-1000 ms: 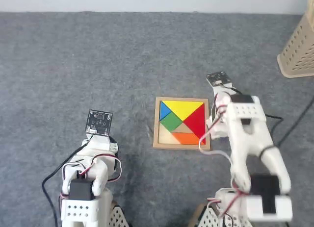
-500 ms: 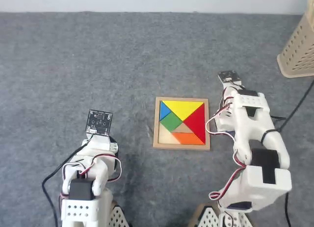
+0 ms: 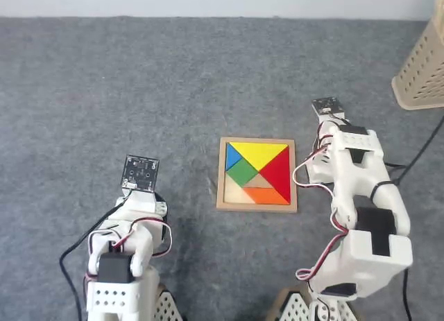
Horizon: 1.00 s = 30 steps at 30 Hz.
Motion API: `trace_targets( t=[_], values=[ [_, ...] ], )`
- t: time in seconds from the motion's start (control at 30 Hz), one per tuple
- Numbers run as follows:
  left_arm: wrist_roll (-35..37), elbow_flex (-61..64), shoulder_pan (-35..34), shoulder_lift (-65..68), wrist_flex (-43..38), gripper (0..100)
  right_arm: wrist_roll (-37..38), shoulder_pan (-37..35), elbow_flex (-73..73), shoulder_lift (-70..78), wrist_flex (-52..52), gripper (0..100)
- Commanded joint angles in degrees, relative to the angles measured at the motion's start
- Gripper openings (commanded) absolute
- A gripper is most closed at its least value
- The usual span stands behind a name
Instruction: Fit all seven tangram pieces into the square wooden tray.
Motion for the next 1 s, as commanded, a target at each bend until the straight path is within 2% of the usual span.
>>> trace_targets(
  t=[0.0, 0.17, 0.37, 0.5, 0.67, 0.7, 0.77, 0.97],
  values=[
    [0.5, -0.3, -0.3, -0.2, 0.3, 1, -0.4, 0.0, -1.0, 0.0, 0.3, 0.7],
    [0.5, -0.3, -0.3, -0.2, 0.3, 1, -0.1, 0.0, 0.4, -4.1, 1.9, 0.7],
    [0.5, -0.3, -0.3, -0.2, 0.3, 1, 0.0, -4.6, 8.7, -22.4, 1.5, 0.7],
    [0.5, -0.3, -0.3, -0.2, 0.3, 1, 0.9, -15.5, 9.8, -31.8, 2.0, 0.6],
    [0.5, -0.3, -0.3, -0.2, 0.3, 1, 16.9, -31.6, 9.8, -31.0, 1.4, 0.7],
    [0.5, -0.3, -0.3, -0.2, 0.3, 1, 18.2, -33.5, 9.8, -30.1, 1.4, 0.7],
    [0.5, -0.3, -0.3, -0.2, 0.3, 1, 17.4, -35.6, 9.7, -28.1, -0.6, 0.7],
    [0.5, -0.3, -0.3, -0.2, 0.3, 1, 8.3, -34.6, 9.9, -22.6, -8.0, 0.7]
  ],
)
